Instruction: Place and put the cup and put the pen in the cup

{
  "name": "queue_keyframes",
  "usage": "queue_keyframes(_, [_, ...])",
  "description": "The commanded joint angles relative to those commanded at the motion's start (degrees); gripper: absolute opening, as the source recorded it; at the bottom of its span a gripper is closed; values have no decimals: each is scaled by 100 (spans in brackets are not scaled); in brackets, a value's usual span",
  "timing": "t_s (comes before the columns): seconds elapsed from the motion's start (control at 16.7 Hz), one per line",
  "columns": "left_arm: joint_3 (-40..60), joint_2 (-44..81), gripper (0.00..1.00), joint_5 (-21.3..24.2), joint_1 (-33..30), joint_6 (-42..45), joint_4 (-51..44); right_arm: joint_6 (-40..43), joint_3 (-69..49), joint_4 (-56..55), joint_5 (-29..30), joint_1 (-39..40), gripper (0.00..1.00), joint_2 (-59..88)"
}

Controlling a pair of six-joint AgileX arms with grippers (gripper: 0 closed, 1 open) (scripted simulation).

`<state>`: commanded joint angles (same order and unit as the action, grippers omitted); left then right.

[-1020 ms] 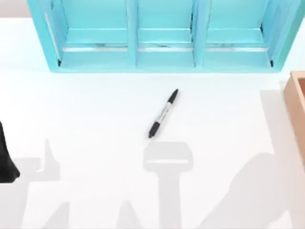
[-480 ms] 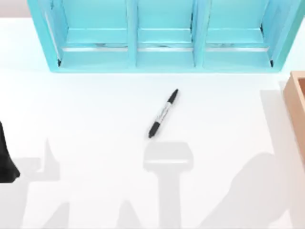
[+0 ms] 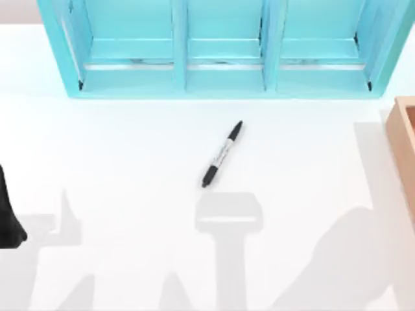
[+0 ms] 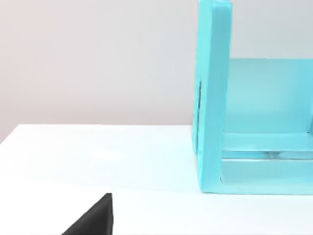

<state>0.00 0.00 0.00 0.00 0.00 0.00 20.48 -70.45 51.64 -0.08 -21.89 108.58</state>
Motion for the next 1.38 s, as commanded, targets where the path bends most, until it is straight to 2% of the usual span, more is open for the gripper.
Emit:
queue_keyframes(0.24, [0,0,100,0,0,0,0,-342,-390,423,5,396,0,-95])
queue_keyframes(0.6, [0,0,100,0,0,0,0,-1849,-1713,2490,7,1886,0,-575])
queue_keyframes(0.78, [0,0,100,0,0,0,0,-2450,-2206,3119,9,2464,0,-852])
queue_keyframes(1.14, [0,0,100,0,0,0,0,-2575,-2289,3202,-10,2569,0,-886])
queue_keyframes(1.38, [0,0,100,0,0,0,0,-2936,-2234,2569,-69,3027,0,-439])
